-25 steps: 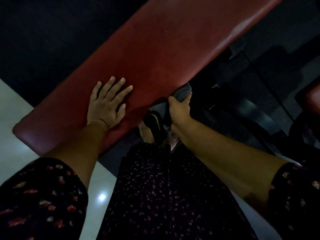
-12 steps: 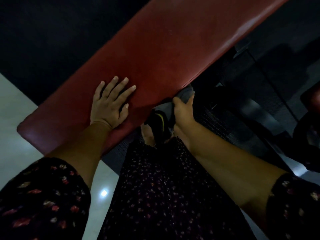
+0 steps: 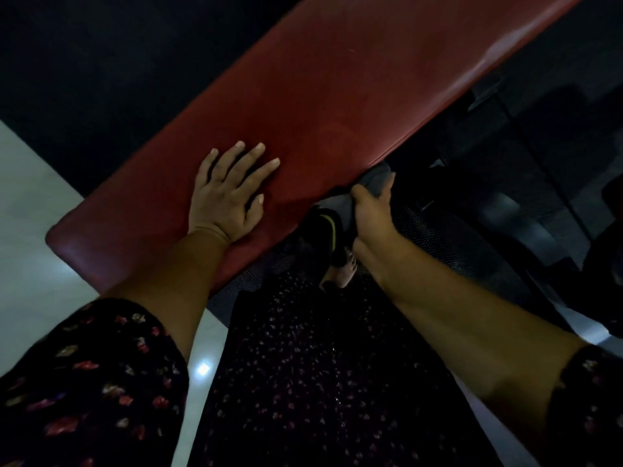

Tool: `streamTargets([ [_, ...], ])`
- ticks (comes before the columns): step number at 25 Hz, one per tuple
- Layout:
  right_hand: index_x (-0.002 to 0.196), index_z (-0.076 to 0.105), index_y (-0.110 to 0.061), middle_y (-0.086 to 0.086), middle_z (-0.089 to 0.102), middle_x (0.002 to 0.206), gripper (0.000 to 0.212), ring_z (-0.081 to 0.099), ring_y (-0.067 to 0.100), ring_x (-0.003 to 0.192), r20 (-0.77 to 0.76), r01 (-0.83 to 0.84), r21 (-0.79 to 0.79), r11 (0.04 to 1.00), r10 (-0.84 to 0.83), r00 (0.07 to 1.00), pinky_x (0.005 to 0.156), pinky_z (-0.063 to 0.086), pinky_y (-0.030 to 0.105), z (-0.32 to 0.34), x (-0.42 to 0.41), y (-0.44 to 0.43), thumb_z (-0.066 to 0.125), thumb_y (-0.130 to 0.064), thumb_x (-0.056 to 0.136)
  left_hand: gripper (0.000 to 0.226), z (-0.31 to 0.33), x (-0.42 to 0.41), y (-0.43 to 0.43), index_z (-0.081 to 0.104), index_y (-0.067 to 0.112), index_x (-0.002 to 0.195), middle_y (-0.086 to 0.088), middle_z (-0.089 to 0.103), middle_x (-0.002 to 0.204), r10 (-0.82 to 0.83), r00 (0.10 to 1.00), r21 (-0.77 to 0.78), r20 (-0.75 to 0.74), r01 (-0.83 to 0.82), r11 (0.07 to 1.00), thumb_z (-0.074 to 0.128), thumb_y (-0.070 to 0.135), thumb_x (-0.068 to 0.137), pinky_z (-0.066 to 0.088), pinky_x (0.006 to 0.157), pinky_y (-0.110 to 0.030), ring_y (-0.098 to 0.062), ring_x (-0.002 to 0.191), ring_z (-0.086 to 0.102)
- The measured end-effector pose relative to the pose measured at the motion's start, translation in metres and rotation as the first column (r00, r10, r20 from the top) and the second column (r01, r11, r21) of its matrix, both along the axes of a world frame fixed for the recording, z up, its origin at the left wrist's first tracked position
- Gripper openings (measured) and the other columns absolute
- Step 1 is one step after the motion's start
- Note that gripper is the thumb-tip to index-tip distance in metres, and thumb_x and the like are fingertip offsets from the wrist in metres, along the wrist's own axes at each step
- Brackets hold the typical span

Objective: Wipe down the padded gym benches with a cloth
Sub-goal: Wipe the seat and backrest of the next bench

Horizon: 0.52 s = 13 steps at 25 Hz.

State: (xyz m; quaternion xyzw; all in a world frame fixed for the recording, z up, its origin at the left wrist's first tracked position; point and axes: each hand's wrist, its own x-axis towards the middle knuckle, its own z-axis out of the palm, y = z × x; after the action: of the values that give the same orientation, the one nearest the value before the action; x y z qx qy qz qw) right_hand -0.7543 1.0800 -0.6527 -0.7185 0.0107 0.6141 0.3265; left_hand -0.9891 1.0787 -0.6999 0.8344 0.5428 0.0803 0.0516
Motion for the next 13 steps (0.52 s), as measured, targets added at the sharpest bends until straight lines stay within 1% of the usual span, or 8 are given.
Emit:
streamTargets([
  [1, 0.151, -0.001, -0.047, -0.001, 0.049, 0.136, 0.089, 0.062, 0.025, 0.104, 0.04, -0.004, -0.017, 1.0, 0.005, 0.999, 0.091, 0.055, 0.042, -0.001, 0.002, 0.006, 0.055, -0.016, 0.089, 0.055, -0.001, 0.0, 0.0, 0.036, 0.031, 0.15, 0.002, 0.034, 0.157, -0.002, 1.0, -0.001, 0.002, 0.002, 1.0, 0.04, 0.034, 0.096, 0.017, 0.119, -0.049, -0.023, 0.144, 0.028],
  [2, 0.151, -0.001, -0.049, -0.001, 0.047, 0.137, 0.091, 0.061, 0.024, 0.103, 0.083, -0.042, -0.044, 0.998, 0.046, 0.995, 0.09, 0.054, 0.04, 0.003, -0.002, 0.005, 0.057, -0.019, 0.086, 0.055, -0.001, 0.001, 0.001, 0.036, 0.031, 0.151, 0.002, 0.034, 0.157, -0.006, 1.0, -0.005, 0.005, 0.006, 1.0, 0.04, 0.034, 0.096, 0.017, 0.119, -0.049, -0.024, 0.145, 0.028],
  [4, 0.149, -0.002, -0.052, -0.006, 0.037, 0.142, 0.091, 0.053, 0.02, 0.111, 0.134, -0.142, -0.104, 0.984, 0.156, 0.979, 0.096, 0.049, 0.036, 0.014, -0.032, -0.019, 0.058, -0.023, 0.086, 0.055, 0.0, 0.0, 0.002, 0.034, 0.031, 0.151, 0.001, 0.033, 0.157, -0.011, 1.0, -0.016, 0.01, 0.011, 1.0, 0.04, 0.033, 0.096, 0.016, 0.119, -0.049, -0.024, 0.146, 0.027],
  [6, 0.149, -0.002, -0.052, -0.005, 0.032, 0.146, 0.092, 0.048, 0.019, 0.117, 0.087, -0.217, -0.099, 0.971, 0.225, 0.97, 0.102, 0.045, 0.035, 0.022, -0.068, -0.057, 0.059, -0.021, 0.088, 0.056, 0.001, -0.001, 0.001, 0.034, 0.031, 0.15, 0.001, 0.033, 0.158, -0.009, 1.0, -0.025, 0.017, 0.009, 1.0, 0.041, 0.032, 0.095, 0.015, 0.119, -0.048, -0.023, 0.147, 0.025],
  [8, 0.15, -0.001, -0.049, -0.005, 0.032, 0.145, 0.092, 0.047, 0.016, 0.115, 0.021, -0.266, -0.086, 0.96, 0.268, 0.963, 0.099, 0.045, 0.03, 0.023, -0.086, -0.082, 0.06, -0.016, 0.09, 0.056, 0.001, 0.001, 0.001, 0.035, 0.031, 0.15, 0.001, 0.032, 0.158, -0.005, 0.999, -0.04, 0.033, 0.006, 0.999, 0.042, 0.032, 0.094, 0.014, 0.12, -0.048, -0.023, 0.147, 0.025],
  [10, 0.149, 0.002, -0.052, -0.008, 0.034, 0.142, 0.091, 0.05, 0.014, 0.111, 0.027, -0.246, -0.052, 0.968, 0.247, 0.969, 0.093, 0.047, 0.027, 0.016, -0.08, -0.081, 0.06, -0.015, 0.089, 0.053, 0.0, 0.001, 0.002, 0.038, 0.028, 0.146, 0.0, 0.031, 0.157, -0.008, 0.997, -0.027, 0.073, 0.01, 1.0, 0.044, 0.032, 0.094, 0.012, 0.12, -0.046, -0.024, 0.145, 0.026],
  [12, 0.148, 0.004, -0.054, -0.009, 0.037, 0.143, 0.09, 0.056, 0.013, 0.106, 0.145, -0.177, -0.015, 0.984, 0.178, 0.973, 0.09, 0.052, 0.03, 0.009, -0.061, -0.064, 0.06, -0.019, 0.086, 0.046, -0.002, 0.0, 0.002, 0.041, 0.024, 0.138, 0.001, 0.03, 0.153, -0.008, 0.994, 0.004, 0.113, 0.008, 1.0, 0.046, 0.032, 0.093, 0.01, 0.12, -0.044, -0.024, 0.144, 0.028],
  [13, 0.149, 0.004, -0.053, -0.008, 0.038, 0.142, 0.089, 0.058, 0.014, 0.103, 0.208, -0.157, 0.003, 0.988, 0.153, 0.966, 0.088, 0.054, 0.031, 0.009, -0.051, -0.053, 0.058, -0.019, 0.087, 0.044, -0.003, 0.0, 0.001, 0.042, 0.024, 0.136, 0.002, 0.031, 0.151, -0.006, 0.993, 0.007, 0.121, 0.005, 1.0, 0.047, 0.032, 0.093, 0.009, 0.12, -0.043, -0.023, 0.143, 0.028],
])
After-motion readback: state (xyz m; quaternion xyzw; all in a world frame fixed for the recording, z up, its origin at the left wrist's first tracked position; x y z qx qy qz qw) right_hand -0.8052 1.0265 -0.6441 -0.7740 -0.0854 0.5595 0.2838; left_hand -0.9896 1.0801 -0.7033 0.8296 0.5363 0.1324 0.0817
